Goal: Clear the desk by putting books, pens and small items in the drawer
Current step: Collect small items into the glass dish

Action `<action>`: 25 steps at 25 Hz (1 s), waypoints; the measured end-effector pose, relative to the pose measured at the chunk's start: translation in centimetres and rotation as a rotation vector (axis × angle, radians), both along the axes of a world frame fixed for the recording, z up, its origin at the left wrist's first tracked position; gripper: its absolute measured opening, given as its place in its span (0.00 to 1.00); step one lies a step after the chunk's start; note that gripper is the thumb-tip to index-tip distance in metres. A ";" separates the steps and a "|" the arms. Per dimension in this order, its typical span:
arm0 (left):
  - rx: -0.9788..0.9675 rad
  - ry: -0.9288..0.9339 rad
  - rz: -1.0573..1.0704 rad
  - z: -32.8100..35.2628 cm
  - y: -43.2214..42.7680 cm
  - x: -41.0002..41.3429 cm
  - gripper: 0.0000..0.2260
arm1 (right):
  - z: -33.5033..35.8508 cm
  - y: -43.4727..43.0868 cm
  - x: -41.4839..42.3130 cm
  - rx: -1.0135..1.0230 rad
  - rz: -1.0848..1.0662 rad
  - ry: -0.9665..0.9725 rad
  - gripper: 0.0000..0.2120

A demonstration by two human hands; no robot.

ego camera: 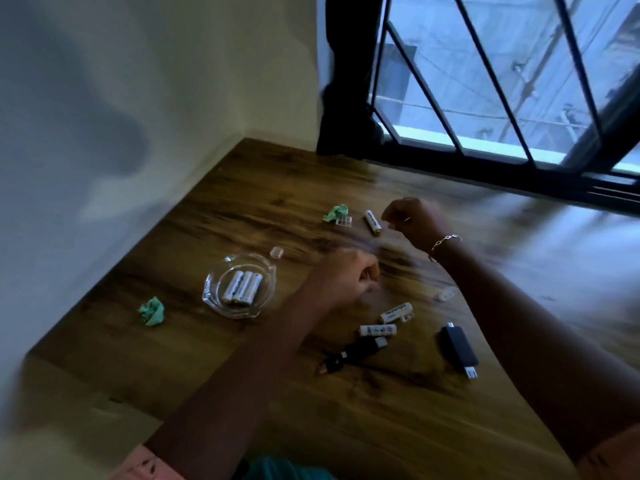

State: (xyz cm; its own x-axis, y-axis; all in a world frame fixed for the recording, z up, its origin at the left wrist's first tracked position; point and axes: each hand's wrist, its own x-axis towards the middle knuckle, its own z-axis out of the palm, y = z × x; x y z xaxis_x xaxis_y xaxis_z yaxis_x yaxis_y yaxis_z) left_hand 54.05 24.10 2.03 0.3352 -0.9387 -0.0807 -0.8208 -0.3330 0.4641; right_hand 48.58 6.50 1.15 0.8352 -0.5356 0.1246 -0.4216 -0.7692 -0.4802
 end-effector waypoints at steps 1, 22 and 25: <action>0.065 -0.001 -0.050 -0.1 -0.3 -0.6 0.08 | -0.1 -0.5 0.1 -0.011 -0.022 0.007 0.08; 0.256 -0.048 -0.105 -0.2 2.2 -1.4 0.09 | -2.0 1.7 5.4 0.053 -0.219 0.012 0.09; 0.221 0.022 -0.036 -0.9 2.2 -1.7 0.07 | -1.7 2.1 4.9 0.043 -0.197 0.003 0.09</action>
